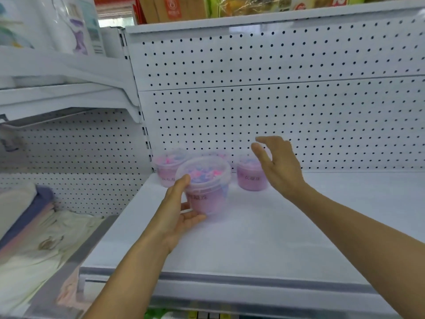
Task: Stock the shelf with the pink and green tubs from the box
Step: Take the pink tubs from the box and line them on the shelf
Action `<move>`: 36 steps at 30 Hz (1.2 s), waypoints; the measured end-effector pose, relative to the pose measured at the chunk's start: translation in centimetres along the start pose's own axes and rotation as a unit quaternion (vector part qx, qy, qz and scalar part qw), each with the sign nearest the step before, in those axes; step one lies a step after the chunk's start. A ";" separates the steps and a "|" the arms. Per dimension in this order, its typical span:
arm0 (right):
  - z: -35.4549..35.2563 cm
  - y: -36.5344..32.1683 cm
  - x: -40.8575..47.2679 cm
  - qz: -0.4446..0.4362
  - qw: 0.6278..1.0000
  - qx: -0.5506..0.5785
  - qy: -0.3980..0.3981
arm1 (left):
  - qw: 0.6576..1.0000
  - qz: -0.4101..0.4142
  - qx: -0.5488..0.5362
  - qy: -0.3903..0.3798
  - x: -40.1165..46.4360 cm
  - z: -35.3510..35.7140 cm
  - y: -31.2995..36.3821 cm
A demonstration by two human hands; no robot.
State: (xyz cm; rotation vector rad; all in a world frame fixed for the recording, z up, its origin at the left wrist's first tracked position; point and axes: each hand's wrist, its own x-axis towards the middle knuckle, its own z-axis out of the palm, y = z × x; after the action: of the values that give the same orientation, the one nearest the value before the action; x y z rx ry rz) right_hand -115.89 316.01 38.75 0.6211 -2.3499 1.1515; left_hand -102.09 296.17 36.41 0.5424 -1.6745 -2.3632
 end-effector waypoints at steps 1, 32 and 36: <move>-0.6 -0.9 -0.8 0.030 0.998 0.061 -0.015 | 1.000 0.001 -0.007 -0.006 -0.2 0.8 -0.2; -10.6 10.4 -5.0 -0.079 0.978 -0.192 -0.028 | 0.673 0.395 0.625 0.016 8.3 12.1 -3.2; -9.4 11.8 -3.6 -0.092 0.974 -0.202 -0.047 | 0.644 0.414 0.643 0.027 9.1 12.4 -3.7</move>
State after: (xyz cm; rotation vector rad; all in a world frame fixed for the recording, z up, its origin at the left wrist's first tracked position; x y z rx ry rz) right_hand -117.91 330.86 34.65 0.7349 -2.4444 0.5505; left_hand -115.25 304.92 34.92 -0.0871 -2.5348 -0.2794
